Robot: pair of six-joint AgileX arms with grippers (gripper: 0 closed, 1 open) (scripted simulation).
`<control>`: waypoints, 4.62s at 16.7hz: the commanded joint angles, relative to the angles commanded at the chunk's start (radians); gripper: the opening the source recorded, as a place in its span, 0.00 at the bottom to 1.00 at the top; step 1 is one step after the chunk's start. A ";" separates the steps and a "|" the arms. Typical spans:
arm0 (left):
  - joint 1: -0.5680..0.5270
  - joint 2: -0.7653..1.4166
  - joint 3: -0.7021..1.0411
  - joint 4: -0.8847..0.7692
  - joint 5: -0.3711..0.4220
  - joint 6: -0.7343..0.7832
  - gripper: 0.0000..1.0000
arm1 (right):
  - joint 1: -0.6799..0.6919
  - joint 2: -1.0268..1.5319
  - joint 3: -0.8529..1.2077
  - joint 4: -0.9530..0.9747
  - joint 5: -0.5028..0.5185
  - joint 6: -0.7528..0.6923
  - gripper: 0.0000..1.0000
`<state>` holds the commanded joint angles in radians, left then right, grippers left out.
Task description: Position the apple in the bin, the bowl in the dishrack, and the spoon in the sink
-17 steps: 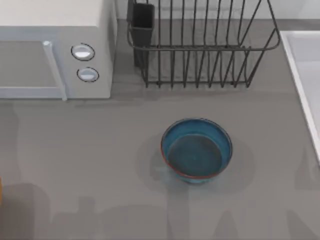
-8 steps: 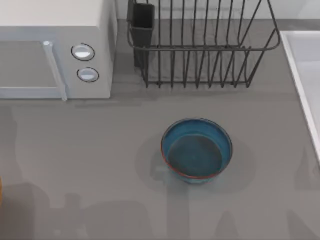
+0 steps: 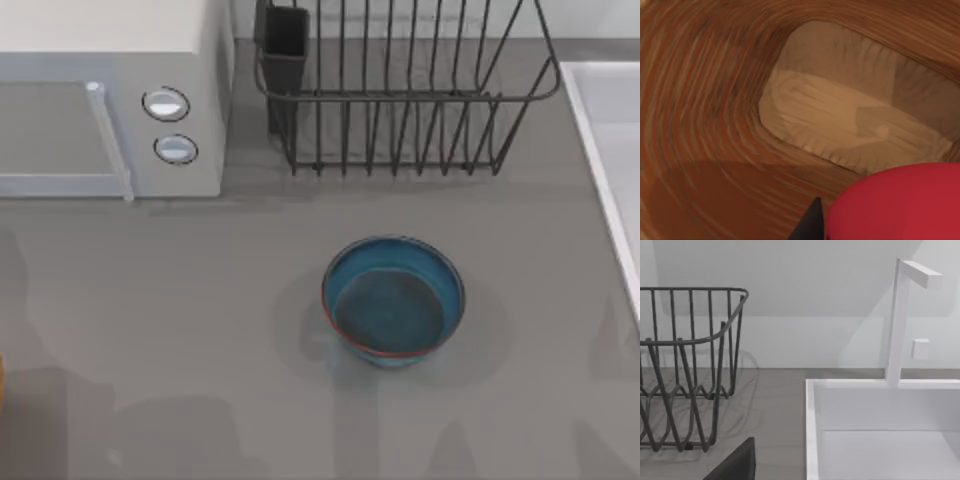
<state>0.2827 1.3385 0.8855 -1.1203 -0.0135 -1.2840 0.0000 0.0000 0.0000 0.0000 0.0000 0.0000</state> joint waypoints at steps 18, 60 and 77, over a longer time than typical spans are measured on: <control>0.000 0.000 0.000 0.000 0.000 0.000 1.00 | 0.000 0.000 0.000 0.000 0.000 0.000 1.00; -0.283 -1.339 -0.886 1.120 0.013 1.284 1.00 | 0.022 0.155 0.133 -0.107 0.011 0.098 1.00; -0.283 -1.339 -0.886 1.120 0.013 1.284 1.00 | 0.383 1.781 1.275 -1.099 -0.010 0.575 1.00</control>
<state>0.0000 0.0000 0.0000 0.0000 0.0000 0.0000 0.3833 1.7815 1.2746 -1.0986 -0.0096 0.5745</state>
